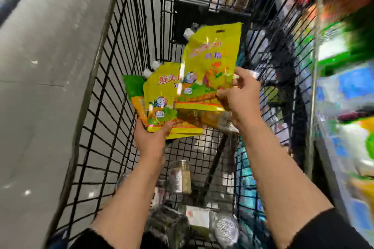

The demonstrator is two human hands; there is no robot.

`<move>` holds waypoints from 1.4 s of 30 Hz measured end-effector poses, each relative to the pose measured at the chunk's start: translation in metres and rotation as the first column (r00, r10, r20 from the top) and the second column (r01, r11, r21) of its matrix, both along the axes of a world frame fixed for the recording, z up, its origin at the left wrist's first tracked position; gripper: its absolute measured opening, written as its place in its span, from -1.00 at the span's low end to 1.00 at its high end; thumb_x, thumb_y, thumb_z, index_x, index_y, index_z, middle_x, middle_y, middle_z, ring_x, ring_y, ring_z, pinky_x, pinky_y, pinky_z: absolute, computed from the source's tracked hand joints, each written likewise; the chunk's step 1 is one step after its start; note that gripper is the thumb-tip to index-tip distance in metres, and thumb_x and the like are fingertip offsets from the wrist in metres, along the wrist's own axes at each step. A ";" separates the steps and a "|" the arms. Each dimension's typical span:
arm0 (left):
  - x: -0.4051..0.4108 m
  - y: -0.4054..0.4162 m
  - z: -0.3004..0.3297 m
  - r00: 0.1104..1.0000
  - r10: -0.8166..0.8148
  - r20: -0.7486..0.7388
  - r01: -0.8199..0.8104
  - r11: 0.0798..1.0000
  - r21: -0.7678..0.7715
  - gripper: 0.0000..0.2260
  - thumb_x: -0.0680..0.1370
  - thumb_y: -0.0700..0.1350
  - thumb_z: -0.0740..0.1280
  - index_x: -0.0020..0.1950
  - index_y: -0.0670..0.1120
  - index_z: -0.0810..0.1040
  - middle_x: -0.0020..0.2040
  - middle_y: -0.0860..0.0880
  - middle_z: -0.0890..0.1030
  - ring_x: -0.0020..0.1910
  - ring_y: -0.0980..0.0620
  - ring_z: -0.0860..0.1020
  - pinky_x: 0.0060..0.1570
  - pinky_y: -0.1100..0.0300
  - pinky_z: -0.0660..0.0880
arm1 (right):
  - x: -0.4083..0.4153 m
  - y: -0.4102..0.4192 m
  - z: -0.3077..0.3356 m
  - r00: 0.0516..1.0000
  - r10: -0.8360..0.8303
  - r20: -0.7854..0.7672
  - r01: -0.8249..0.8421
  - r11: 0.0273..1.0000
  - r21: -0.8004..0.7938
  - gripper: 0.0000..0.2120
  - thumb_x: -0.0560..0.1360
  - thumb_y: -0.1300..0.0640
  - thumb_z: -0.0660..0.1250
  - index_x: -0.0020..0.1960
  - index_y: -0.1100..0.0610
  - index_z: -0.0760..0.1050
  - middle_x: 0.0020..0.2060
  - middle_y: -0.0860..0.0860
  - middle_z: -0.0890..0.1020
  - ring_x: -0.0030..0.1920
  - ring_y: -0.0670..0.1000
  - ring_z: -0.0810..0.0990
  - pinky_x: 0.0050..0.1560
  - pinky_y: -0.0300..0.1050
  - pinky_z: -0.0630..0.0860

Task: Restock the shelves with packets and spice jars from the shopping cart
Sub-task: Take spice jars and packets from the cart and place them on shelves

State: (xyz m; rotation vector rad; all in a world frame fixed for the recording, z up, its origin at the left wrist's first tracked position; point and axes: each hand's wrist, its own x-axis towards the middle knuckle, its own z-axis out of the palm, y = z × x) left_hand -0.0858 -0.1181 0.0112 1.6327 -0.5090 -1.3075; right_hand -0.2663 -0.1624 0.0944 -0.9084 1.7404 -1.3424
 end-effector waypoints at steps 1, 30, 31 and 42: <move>0.001 0.003 0.013 1.000 -0.012 -0.008 0.012 1.000 -0.029 -0.49 0.25 -0.17 0.59 0.13 0.10 0.53 0.06 -0.02 0.67 0.04 -0.13 0.65 0.09 -0.25 0.55 | 0.002 0.014 0.008 0.999 0.046 0.019 -0.046 0.999 0.021 -0.51 0.20 0.56 0.27 -0.12 0.02 0.52 -0.35 -0.06 0.57 -0.36 -0.05 0.49 -0.39 -0.24 0.44; -0.025 0.385 0.223 -0.035 -0.976 -0.217 0.875 0.075 -0.479 -0.46 0.35 -0.38 0.50 0.29 -0.09 0.50 0.11 -0.15 0.65 0.06 -0.18 0.63 0.10 -0.12 0.56 | 0.097 0.634 0.214 0.312 -0.949 0.045 0.950 0.310 -0.043 -0.64 0.14 0.35 0.47 -0.08 0.32 0.52 -0.09 0.32 0.65 -0.05 0.27 0.64 -0.02 0.28 0.55; -0.027 0.408 0.222 -0.083 -0.977 -0.198 0.879 0.022 -0.476 -0.48 0.36 -0.36 0.50 0.27 -0.07 0.52 0.11 -0.14 0.66 0.08 -0.18 0.63 0.13 -0.14 0.54 | 0.106 0.662 0.212 0.261 -0.964 0.054 0.965 0.259 -0.042 -0.60 0.11 0.33 0.46 -0.07 0.34 0.52 -0.07 0.35 0.64 -0.04 0.29 0.64 0.00 0.33 0.53; -0.022 0.662 0.198 -0.490 -0.858 -0.156 0.805 -0.376 -0.459 -0.51 0.34 -0.33 0.51 0.24 -0.07 0.55 0.07 -0.13 0.68 0.06 -0.17 0.65 0.09 -0.12 0.58 | 0.197 0.918 0.189 -0.109 -0.978 0.178 0.993 -0.113 -0.013 -0.69 0.35 0.28 0.48 0.08 0.31 0.56 -0.08 0.20 0.69 -0.06 0.21 0.67 -0.02 0.18 0.60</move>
